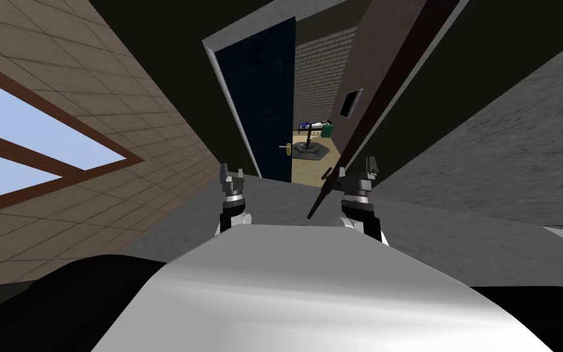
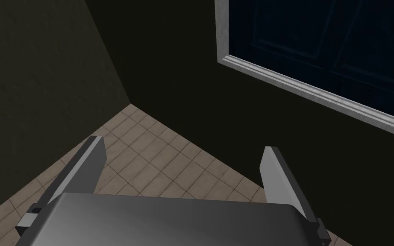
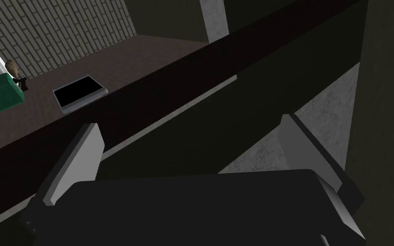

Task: Pull the door open

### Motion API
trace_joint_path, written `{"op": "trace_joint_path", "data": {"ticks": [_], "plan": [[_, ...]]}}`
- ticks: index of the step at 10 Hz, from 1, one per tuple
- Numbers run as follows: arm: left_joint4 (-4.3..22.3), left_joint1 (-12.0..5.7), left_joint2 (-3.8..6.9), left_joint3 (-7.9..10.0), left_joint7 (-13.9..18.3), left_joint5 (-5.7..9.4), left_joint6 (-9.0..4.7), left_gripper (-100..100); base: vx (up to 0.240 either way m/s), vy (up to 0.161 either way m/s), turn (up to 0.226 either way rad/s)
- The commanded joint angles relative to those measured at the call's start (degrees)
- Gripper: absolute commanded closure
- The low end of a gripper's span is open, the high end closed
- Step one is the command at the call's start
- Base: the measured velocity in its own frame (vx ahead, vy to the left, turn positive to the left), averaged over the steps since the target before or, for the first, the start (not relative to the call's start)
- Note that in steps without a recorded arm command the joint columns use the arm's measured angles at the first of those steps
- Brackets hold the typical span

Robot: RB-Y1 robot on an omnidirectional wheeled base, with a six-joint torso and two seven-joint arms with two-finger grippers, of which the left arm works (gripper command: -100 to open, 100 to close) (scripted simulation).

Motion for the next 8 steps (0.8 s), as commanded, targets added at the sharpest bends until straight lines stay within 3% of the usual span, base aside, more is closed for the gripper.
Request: {"op": "trace_joint_path", "data": {"ticks": [1,8], "plan": [[1.83,-0.98,0.38,-0.7,-0.57,0.38,0.36,-100,0.133,0.047,-0.029],[8.95,-4.84,1.36,-3.47,-2.85,1.88,1.8,-100,0.163,0.064,-0.025]]}}
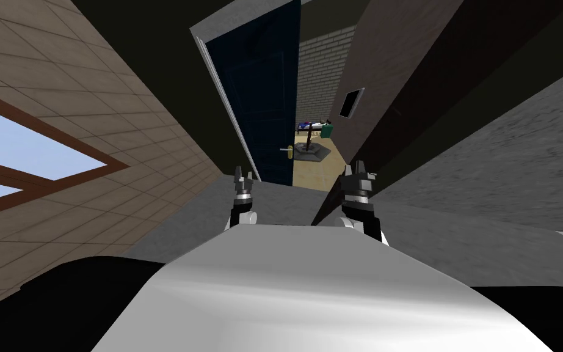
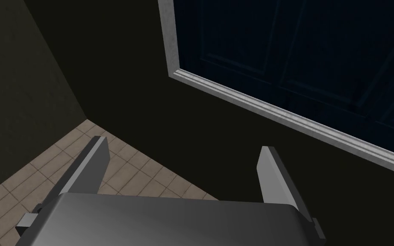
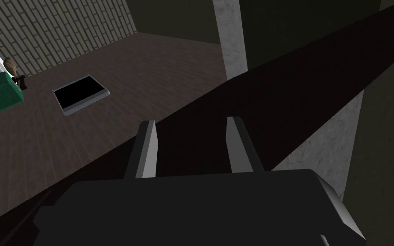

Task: Pull the door open

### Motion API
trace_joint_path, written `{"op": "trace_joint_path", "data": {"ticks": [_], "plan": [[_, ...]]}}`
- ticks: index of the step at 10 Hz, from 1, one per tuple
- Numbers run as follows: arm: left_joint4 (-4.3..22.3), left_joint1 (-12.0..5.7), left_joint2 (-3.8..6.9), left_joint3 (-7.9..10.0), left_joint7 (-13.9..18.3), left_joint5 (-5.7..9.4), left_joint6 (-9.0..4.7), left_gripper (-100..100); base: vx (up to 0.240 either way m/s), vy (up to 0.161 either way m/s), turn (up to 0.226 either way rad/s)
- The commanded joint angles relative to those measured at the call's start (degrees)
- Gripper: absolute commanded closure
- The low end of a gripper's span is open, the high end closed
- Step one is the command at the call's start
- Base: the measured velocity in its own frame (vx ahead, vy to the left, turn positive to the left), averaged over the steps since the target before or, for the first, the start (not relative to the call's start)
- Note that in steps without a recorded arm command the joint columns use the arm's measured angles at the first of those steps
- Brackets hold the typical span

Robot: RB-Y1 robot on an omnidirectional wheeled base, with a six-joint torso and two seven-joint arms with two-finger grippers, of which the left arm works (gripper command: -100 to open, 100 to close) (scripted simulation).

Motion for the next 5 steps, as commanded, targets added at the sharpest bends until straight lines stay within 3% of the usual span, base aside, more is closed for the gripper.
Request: {"op": "trace_joint_path", "data": {"ticks": [1,5], "plan": [[1.9,-1.39,0.22,-0.77,-0.76,0.55,0.99,-100,0.165,0.069,-0.03],[6.72,-4.02,0.51,-2.7,-2.35,1.59,1.96,-100,0.13,0.068,-0.021]]}}
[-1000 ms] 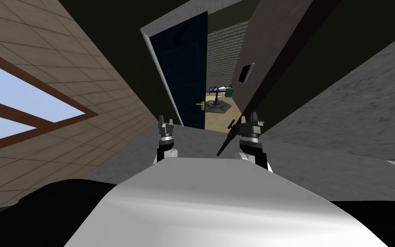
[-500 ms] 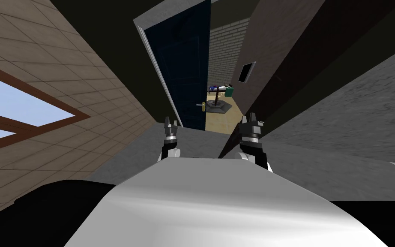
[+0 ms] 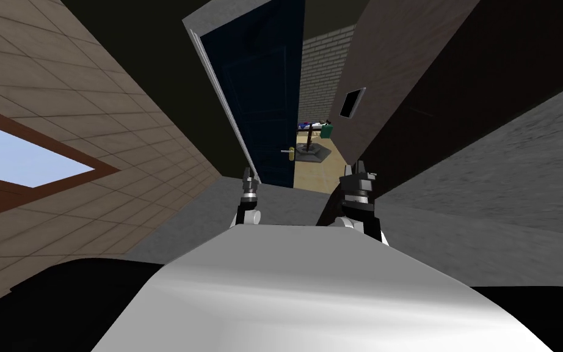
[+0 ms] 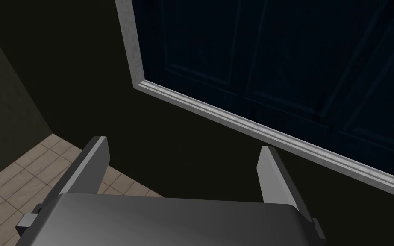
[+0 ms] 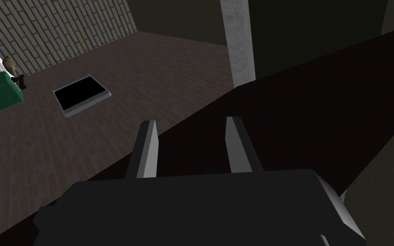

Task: Pull the door open

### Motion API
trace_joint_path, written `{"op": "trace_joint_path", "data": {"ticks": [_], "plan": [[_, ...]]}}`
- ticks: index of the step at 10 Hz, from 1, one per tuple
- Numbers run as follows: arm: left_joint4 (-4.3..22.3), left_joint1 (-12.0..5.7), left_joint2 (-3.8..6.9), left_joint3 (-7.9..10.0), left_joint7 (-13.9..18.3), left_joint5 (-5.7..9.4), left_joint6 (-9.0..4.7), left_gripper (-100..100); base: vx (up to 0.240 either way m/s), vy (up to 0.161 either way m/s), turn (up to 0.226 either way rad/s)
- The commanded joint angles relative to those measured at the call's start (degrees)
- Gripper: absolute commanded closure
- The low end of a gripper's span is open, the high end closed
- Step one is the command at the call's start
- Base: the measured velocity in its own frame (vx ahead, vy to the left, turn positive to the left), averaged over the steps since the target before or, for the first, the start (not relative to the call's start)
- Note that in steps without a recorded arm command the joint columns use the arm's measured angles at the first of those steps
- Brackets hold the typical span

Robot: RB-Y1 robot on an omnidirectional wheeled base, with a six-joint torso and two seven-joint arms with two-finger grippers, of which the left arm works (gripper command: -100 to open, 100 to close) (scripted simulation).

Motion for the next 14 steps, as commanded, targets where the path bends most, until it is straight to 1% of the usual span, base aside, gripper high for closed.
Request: {"op": "trace_joint_path", "data": {"ticks": [1,4,6,7,8,9,12,14], "plan": [[1.59,-0.83,-0.09,-0.74,-0.66,0.27,0.32,-100,0.096,0.05,-0.004],[6.92,-3.76,-0.03,-2.9,-2.45,1.43,1.4,-100,0.137,0.054,-0.018],[8.75,-4.76,-0.05,-3.65,-3.07,1.83,1.77,-100,0.121,0.069,-0.008],[10.6,-5.78,-0.12,-4.41,-3.7,2.24,2.15,-100,0.111,0.054,-0.007],[11.54,-6.3,-0.16,-4.8,-4.02,2.45,2.34,-100,0.114,0.038,-0.003],[13.41,-7.33,-0.25,-5.57,-4.66,2.86,2.72,-100,0.127,0.047,0.0],[16.21,-8.88,-0.45,-6.73,-5.63,3.49,3.29,-100,0.09,0.035,0.002],[19.92,-10.93,-0.79,-8.29,-6.92,4.32,4.06,-100,0.116,0.027,0.01]]}}
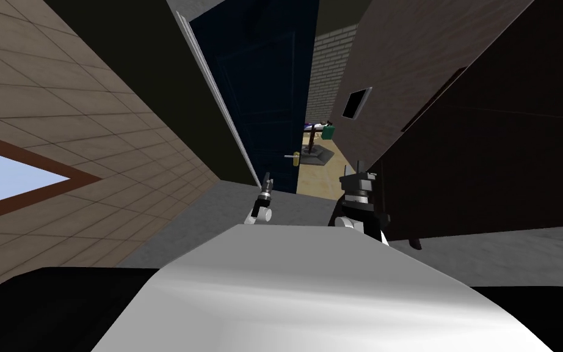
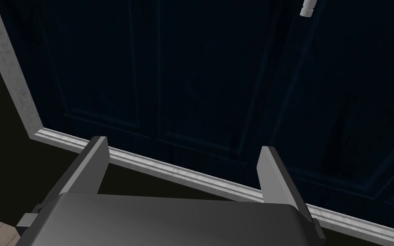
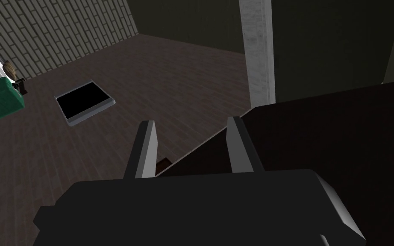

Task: Pull the door open

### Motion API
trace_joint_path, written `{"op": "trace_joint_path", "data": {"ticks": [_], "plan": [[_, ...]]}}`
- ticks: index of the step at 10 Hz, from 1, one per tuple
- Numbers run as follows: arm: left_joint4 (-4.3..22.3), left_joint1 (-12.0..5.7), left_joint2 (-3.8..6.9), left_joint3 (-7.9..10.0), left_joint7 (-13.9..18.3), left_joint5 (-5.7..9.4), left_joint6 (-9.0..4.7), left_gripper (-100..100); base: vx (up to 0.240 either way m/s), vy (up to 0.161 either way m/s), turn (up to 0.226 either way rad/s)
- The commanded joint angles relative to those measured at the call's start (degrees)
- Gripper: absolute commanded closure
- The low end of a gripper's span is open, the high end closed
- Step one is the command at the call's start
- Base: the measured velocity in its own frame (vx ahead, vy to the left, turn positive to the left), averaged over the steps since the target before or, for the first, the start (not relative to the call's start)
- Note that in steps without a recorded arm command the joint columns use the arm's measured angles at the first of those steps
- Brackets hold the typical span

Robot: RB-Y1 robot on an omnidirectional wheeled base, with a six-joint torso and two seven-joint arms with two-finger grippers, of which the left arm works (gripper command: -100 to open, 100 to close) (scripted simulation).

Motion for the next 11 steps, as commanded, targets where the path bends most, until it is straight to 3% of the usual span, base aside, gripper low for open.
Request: {"op": "trace_joint_path", "data": {"ticks": [1,6,11], "plan": [[2.25,-1.32,-0.4,-0.86,-0.87,0.43,0.5,-100,0.147,0.033,0.018],[8.37,-4.73,-1.33,-3.47,-3.04,1.82,1.76,-100,0.122,0.0,0.027],[15.3,-8.62,-2.89,-6.47,-5.55,3.42,3.2,-100,0.158,-0.044,0.062]]}}
